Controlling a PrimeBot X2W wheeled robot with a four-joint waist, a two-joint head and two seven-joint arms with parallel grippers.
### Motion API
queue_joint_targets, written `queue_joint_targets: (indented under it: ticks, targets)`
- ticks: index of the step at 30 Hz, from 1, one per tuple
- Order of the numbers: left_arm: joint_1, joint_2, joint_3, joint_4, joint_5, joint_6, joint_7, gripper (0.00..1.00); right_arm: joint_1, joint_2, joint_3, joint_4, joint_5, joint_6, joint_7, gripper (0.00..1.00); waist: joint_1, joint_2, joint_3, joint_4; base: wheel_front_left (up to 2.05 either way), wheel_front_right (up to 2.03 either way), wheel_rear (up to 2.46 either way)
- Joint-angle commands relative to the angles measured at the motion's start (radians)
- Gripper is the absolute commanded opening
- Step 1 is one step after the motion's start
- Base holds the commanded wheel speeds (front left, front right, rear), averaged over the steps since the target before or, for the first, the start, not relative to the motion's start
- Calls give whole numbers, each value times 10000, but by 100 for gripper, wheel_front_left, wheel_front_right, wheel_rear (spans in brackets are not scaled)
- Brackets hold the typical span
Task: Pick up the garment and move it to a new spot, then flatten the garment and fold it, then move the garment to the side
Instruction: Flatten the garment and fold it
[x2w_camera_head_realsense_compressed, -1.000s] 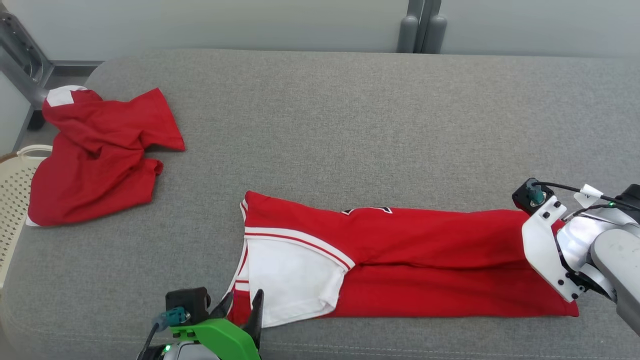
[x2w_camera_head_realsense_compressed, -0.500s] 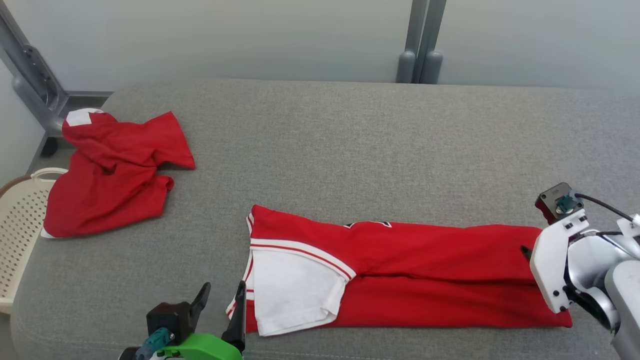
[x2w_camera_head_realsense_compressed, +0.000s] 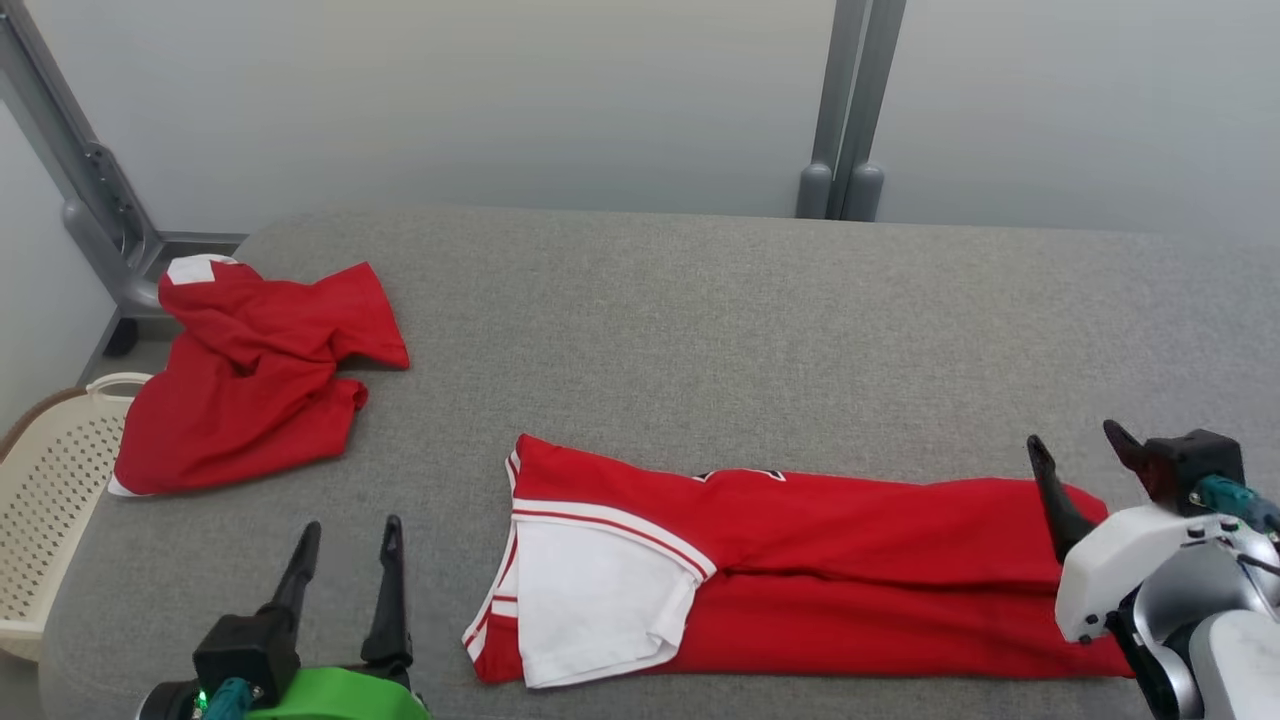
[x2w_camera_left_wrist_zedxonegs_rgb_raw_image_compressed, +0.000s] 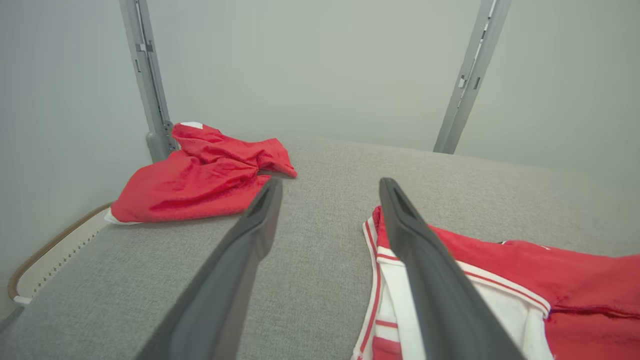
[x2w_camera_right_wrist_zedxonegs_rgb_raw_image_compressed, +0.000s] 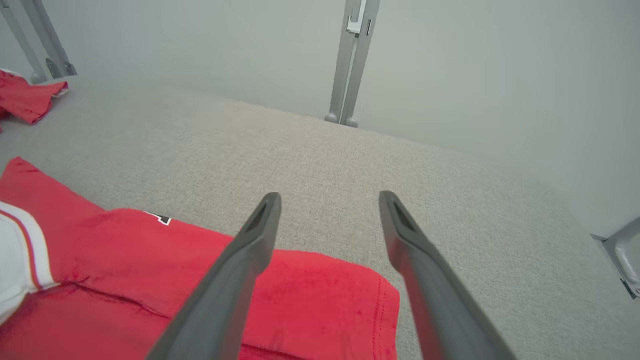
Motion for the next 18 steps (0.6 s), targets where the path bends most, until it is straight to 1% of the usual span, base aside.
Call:
queue_joint_targets:
  ticks: [1,3,4,5,6,7,12,16,18]
  targets:
    - [147,-67,176,-156,73,46,-60,100,120,216,-215,37,16,-17,-242,100,1,0,-71,23,0,0,0]
    - [377,-190,609,-437,176,77,-51,100,190,819,-687,117,147,-11,-988,100,1,0,-146,31,0,0,0]
    - [507,-231,761,-474,198,22,-52,100,221,1059,-823,178,195,-11,-1242,100,1,0,-186,37,0,0,0]
    - [571,-289,958,-563,236,-43,-51,100,256,1329,-953,202,249,-9,-1535,100,1,0,-230,42,0,0,0]
    - [683,-347,1214,-610,299,-204,-45,100,361,1662,-1070,314,266,-9,-1931,100,1,0,-305,45,0,0,0]
    - [741,-358,1328,-590,321,-287,-44,100,395,1815,-1125,374,300,-11,-2124,100,1,0,-340,44,0,0,0]
    - [895,-429,1797,-424,386,-687,-46,100,583,2242,-1077,695,439,-12,-2892,100,1,0,-479,24,0,0,0]
    - [927,-417,1936,-209,488,-1022,-47,100,741,2313,-711,982,675,-11,-3330,100,1,0,-504,-3,0,0,0]
    - [857,-459,1990,-127,586,-1140,-47,100,779,2330,-364,1158,945,-11,-3499,100,1,0,-452,-51,0,0,0]
